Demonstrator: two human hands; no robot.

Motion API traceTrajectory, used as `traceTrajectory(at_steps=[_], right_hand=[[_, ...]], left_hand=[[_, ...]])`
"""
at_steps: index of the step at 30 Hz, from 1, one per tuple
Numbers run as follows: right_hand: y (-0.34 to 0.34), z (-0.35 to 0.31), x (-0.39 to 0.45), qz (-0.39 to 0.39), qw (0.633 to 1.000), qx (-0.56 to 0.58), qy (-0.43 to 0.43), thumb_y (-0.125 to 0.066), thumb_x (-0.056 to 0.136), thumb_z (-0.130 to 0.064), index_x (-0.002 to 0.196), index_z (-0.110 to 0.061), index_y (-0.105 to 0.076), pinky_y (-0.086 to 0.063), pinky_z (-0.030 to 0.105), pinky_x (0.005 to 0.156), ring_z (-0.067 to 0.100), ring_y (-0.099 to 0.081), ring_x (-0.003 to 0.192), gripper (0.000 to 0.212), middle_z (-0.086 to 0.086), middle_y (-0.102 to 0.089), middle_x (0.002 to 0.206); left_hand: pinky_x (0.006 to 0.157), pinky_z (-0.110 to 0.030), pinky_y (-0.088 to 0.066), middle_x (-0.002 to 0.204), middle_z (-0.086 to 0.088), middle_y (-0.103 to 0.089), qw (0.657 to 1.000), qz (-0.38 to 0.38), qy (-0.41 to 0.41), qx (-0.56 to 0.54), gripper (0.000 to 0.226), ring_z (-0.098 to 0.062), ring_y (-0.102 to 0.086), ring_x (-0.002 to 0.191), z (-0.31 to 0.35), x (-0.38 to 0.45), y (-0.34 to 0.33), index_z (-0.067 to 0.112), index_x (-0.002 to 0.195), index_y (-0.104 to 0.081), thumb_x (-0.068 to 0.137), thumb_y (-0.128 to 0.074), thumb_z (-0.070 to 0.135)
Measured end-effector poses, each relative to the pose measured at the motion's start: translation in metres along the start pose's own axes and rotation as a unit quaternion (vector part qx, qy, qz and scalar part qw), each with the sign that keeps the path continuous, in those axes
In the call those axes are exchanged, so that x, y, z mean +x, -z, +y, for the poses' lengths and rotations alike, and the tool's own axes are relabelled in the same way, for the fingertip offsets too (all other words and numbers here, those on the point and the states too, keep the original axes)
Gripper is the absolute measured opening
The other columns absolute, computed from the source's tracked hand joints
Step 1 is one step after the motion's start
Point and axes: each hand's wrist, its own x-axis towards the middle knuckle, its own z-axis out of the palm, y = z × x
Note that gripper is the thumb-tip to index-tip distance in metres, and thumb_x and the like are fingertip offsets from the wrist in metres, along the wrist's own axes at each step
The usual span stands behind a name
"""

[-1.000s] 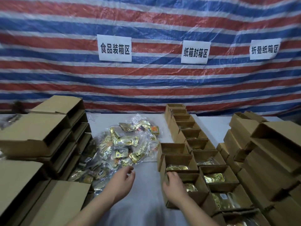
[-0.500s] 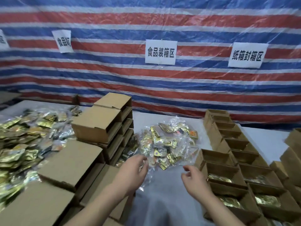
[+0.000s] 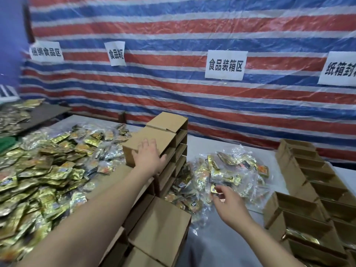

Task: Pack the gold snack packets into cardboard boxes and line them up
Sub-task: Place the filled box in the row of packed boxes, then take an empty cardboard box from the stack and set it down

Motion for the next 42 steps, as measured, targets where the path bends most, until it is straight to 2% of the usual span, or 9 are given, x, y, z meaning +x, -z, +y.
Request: traceTrajectory(at_steps=[5, 11, 15, 18, 23, 29, 33, 38, 42], right_hand=[[0.01, -0.019, 0.013, 0.014, 1.0, 0.027, 0.001, -0.052, 0.096, -0.027, 0.138, -0.017, -0.053, -0.043, 0.025, 0.093, 0.011, -0.054, 0.113, 0.042, -0.003, -0.056, 0.131], [0.025, -0.027, 0.02, 0.033, 0.997, 0.063, -0.017, -0.053, 0.096, -0.028, 0.138, -0.022, -0.052, -0.046, 0.027, 0.091, 0.01, -0.056, 0.109, 0.042, -0.007, -0.056, 0.125], [0.031, -0.034, 0.024, 0.026, 0.996, 0.08, -0.039, -0.052, 0.095, -0.028, 0.138, -0.023, -0.051, -0.053, 0.04, 0.095, 0.016, -0.061, 0.108, 0.043, -0.005, -0.057, 0.122], [0.041, -0.048, 0.033, 0.043, 0.997, 0.066, -0.009, -0.054, 0.096, -0.029, 0.14, -0.019, -0.049, -0.047, 0.032, 0.097, 0.007, -0.056, 0.105, 0.046, 0.0, -0.055, 0.136], [0.091, -0.077, 0.048, 0.1, 0.992, 0.049, 0.063, -0.061, 0.089, -0.041, 0.153, -0.027, -0.023, -0.027, 0.036, 0.114, 0.014, -0.027, 0.143, 0.075, -0.007, -0.024, 0.158], [0.158, -0.062, 0.029, 0.098, 0.992, -0.034, 0.074, -0.059, 0.088, -0.028, 0.14, -0.029, -0.045, -0.037, 0.027, 0.101, 0.014, -0.046, 0.128, 0.054, -0.007, -0.048, 0.141], [0.183, -0.029, 0.0, 0.121, 0.983, -0.123, 0.062, -0.056, 0.091, -0.021, 0.098, -0.036, -0.052, -0.042, 0.02, 0.076, 0.009, -0.057, 0.097, 0.017, -0.015, -0.055, 0.098], [0.205, 0.003, -0.043, 0.132, 0.971, -0.191, 0.062, -0.052, 0.097, -0.019, 0.121, -0.035, -0.055, -0.046, 0.016, 0.082, 0.002, -0.055, 0.1, 0.029, -0.018, -0.054, 0.109], [0.208, 0.027, -0.076, 0.097, 0.97, -0.224, 0.016, -0.047, 0.093, -0.017, 0.095, -0.028, -0.057, -0.05, 0.026, 0.074, 0.01, -0.059, 0.089, 0.015, -0.012, -0.056, 0.095]], left_hand=[[0.11, -0.068, -0.022, 0.161, -0.014, -0.008, 0.997, -0.067, 0.031, 0.021, 0.087, -0.039, -0.009, 0.147, 0.004, 0.026, -0.022, 0.021, 0.153, -0.01, 0.088, -0.055, 0.055], [0.102, -0.064, -0.037, 0.148, -0.016, -0.03, 0.998, -0.019, 0.056, 0.025, 0.051, -0.04, -0.02, 0.14, 0.002, 0.025, -0.021, 0.007, 0.145, -0.028, 0.095, -0.035, 0.014], [0.097, -0.051, -0.047, 0.134, -0.015, -0.047, 1.0, 0.019, 0.013, 0.001, 0.04, -0.035, -0.037, 0.128, 0.003, 0.008, 0.009, 0.005, 0.132, -0.044, 0.092, -0.037, 0.008], [0.088, -0.045, -0.051, 0.123, -0.01, -0.057, 0.997, 0.058, -0.04, -0.021, 0.031, -0.031, -0.052, 0.114, 0.015, -0.012, 0.042, 0.012, 0.121, -0.055, 0.094, -0.038, 0.011], [0.095, -0.038, -0.048, 0.127, -0.005, -0.062, 0.977, 0.085, -0.151, -0.128, 0.041, -0.026, -0.057, 0.115, 0.049, -0.056, 0.092, 0.022, 0.129, -0.06, 0.092, -0.043, 0.015], [0.085, -0.026, -0.047, 0.101, 0.008, -0.068, 0.939, 0.007, -0.218, -0.265, 0.031, -0.015, -0.061, 0.103, 0.1, -0.095, 0.103, 0.028, 0.11, -0.069, 0.093, -0.049, 0.011], [0.091, -0.028, -0.05, 0.1, 0.009, -0.07, 0.914, -0.078, -0.255, -0.306, 0.028, -0.009, -0.062, 0.1, 0.133, -0.105, 0.081, 0.025, 0.104, -0.071, 0.093, -0.052, 0.008], [0.075, -0.018, -0.047, 0.089, 0.015, -0.069, 0.886, -0.187, -0.265, -0.333, 0.028, 0.0, -0.062, 0.09, 0.167, -0.123, 0.056, 0.035, 0.086, -0.068, 0.094, -0.055, 0.012], [0.075, -0.021, -0.052, 0.088, 0.014, -0.069, 0.882, -0.218, -0.258, -0.328, 0.007, 0.003, -0.062, 0.084, 0.185, -0.148, 0.031, 0.031, 0.09, -0.067, 0.089, -0.065, 0.038]])
